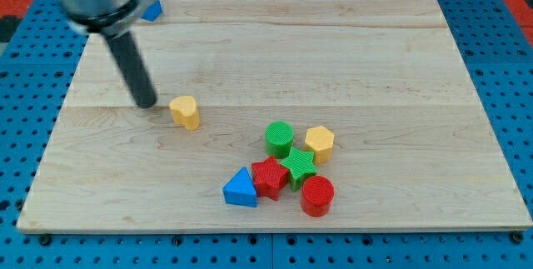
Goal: Slide blue cube above green circle
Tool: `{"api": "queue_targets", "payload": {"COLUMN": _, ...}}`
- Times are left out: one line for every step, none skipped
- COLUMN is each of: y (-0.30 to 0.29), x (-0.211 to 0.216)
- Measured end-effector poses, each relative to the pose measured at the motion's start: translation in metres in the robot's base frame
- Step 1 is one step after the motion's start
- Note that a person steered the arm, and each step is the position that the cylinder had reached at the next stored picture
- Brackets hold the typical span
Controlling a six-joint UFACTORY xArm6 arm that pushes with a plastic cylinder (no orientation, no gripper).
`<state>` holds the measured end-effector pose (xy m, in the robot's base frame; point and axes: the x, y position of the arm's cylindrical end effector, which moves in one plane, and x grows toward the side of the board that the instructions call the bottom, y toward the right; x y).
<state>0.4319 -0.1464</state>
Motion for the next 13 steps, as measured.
{"api": "queue_targets", "payload": {"y": 0.063, "x": 0.032}}
{"api": "queue_targets", "payload": {"y": 0.077, "x": 0.063}}
{"api": "queue_targets", "payload": {"y": -0.014, "x": 0.030}}
{"api": "queue_targets", "payload": {"y": -0.139, "x": -0.029}}
{"api": "queue_targets", "payload": {"y": -0.156, "x": -0.083}}
{"api": "queue_targets", "payload": {"y": -0.140, "x": -0.166}}
{"api": "queue_targets", "payload": {"y": -0.110, "x": -0.203}}
{"api": "queue_targets", "payload": {"y": -0.056, "x": -0.215}}
{"api": "queue_targets", "payload": {"y": -0.005, "x": -0.194}}
{"api": "queue_targets", "payload": {"y": 0.047, "x": -0.144}}
{"api": "queue_targets", "payload": {"y": 0.013, "x": -0.184}}
{"api": "queue_targets", "payload": {"y": 0.072, "x": -0.181}}
{"api": "queue_targets", "payload": {"y": 0.098, "x": -0.118}}
